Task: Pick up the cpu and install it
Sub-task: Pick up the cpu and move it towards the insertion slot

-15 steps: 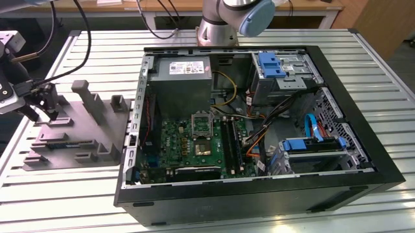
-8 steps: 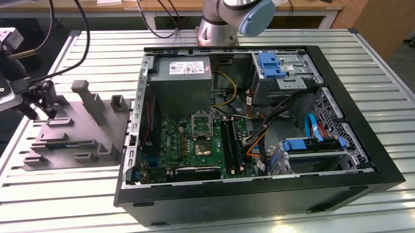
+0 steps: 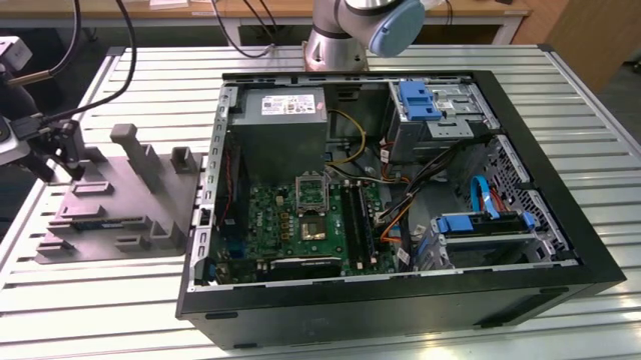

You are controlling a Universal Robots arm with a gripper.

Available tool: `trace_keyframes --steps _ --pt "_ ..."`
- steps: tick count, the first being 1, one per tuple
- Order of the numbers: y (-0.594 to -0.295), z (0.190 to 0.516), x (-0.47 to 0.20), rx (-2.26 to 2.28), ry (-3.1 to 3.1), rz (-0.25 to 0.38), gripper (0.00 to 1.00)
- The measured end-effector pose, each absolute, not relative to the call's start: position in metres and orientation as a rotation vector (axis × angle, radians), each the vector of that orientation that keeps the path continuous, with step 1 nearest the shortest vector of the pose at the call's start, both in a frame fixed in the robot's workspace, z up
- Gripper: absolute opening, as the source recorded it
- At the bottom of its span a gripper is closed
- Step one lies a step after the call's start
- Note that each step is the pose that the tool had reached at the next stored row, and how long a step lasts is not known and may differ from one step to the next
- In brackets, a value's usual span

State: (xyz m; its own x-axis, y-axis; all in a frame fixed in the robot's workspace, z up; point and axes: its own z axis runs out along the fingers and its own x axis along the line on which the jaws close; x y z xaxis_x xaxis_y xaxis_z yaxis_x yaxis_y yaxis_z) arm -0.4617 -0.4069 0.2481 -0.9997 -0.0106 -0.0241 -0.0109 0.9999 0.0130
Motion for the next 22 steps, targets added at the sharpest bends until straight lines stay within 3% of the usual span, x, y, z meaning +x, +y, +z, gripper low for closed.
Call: trace_keyframes --steps 22 --pt "-0.407 0.260 -0.462 -0.017 3.118 0.020 0.47"
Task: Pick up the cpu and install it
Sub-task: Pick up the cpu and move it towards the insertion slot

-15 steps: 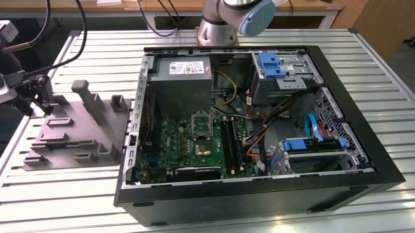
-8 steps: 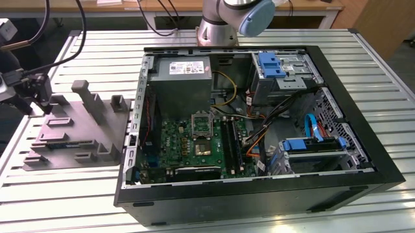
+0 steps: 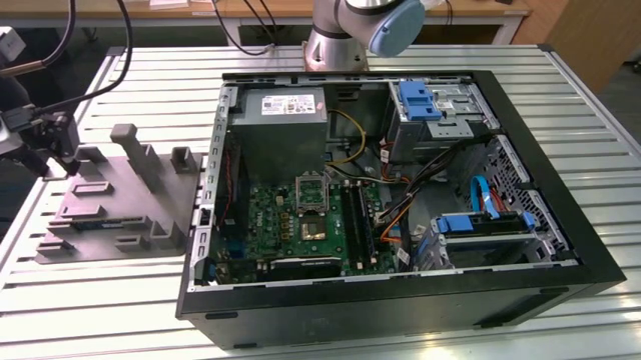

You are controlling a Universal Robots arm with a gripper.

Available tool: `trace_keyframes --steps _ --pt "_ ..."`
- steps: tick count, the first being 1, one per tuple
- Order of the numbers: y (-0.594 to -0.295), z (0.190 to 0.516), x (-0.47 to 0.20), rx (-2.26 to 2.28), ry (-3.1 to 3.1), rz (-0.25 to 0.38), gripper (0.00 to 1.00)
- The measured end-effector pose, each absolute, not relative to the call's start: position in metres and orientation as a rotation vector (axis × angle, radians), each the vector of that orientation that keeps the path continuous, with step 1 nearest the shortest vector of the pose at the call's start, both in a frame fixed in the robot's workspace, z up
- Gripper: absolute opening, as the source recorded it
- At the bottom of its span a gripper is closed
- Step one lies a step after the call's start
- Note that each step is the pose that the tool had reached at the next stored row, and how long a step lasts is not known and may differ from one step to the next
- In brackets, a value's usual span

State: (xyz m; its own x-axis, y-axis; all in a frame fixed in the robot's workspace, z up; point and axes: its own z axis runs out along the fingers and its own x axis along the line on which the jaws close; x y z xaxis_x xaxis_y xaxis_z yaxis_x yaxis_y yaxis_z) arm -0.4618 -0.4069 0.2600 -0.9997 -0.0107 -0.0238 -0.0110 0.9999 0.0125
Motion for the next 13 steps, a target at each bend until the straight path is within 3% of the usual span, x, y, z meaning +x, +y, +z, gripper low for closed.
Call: trace_keyframes --steps 13 --pt "-0.4069 0.2647 -0.4617 -0.017 3.117 0.020 0.47"
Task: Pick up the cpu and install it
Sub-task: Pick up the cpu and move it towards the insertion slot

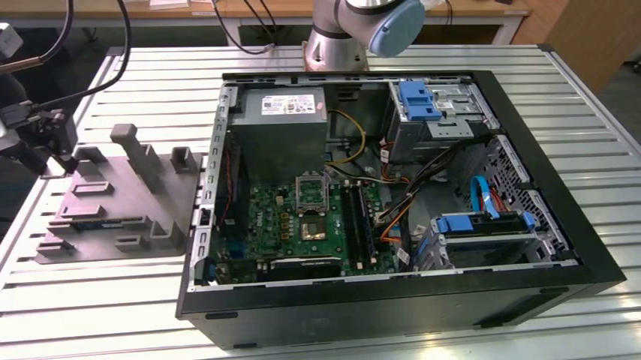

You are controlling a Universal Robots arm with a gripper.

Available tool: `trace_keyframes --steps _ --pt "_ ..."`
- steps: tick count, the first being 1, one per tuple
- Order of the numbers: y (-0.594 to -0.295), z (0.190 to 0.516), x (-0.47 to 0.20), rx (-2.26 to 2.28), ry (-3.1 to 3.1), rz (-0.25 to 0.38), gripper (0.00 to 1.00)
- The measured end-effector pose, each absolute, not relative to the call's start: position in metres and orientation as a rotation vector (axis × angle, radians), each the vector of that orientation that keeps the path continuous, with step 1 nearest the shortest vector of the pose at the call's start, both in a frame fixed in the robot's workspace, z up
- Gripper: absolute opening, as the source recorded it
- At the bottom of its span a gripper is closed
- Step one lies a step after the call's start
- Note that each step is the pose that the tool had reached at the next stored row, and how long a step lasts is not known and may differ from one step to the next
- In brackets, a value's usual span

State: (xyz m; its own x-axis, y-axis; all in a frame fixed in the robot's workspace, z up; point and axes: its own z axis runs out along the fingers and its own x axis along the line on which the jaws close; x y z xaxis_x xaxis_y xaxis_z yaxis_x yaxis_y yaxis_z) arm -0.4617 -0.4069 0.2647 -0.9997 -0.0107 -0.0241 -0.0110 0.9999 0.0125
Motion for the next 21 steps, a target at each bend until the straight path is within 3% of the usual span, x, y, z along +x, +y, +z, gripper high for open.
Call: trace_keyframes --steps 21 --pt "-0.4069 0.2717 -0.4617 -0.017 3.117 0.020 0.47"
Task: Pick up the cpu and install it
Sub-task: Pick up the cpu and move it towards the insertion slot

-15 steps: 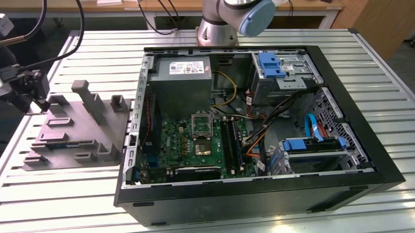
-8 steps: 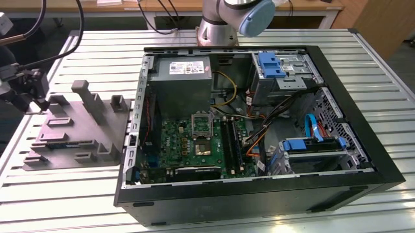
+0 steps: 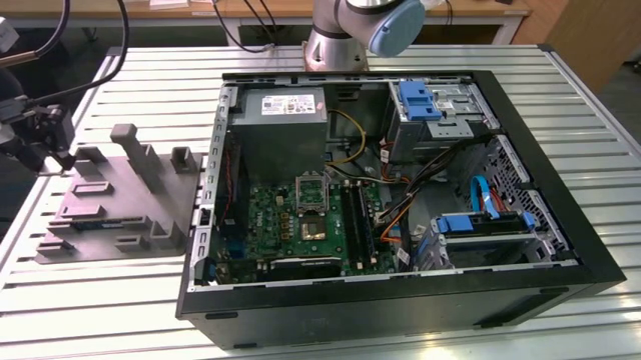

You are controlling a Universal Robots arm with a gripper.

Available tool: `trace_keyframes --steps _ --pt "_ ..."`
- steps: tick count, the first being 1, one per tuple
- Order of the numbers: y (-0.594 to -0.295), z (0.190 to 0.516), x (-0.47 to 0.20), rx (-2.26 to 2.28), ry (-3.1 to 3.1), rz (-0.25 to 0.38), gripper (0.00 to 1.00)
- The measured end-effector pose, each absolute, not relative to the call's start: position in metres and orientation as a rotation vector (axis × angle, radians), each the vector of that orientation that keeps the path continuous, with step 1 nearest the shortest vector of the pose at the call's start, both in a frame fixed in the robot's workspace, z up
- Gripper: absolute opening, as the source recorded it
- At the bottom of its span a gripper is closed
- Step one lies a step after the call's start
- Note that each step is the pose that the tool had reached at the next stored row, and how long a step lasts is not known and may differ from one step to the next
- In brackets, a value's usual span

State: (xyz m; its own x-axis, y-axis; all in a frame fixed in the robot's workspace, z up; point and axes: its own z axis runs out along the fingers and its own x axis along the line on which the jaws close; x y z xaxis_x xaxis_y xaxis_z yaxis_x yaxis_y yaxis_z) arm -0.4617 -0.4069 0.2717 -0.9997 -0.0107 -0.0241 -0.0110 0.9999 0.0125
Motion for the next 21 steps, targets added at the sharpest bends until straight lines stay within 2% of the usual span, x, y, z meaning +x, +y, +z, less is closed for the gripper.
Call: trace_keyframes --steps 21 --pt "-0.4069 0.2790 -0.4618 -0.017 3.118 0.020 0.47"
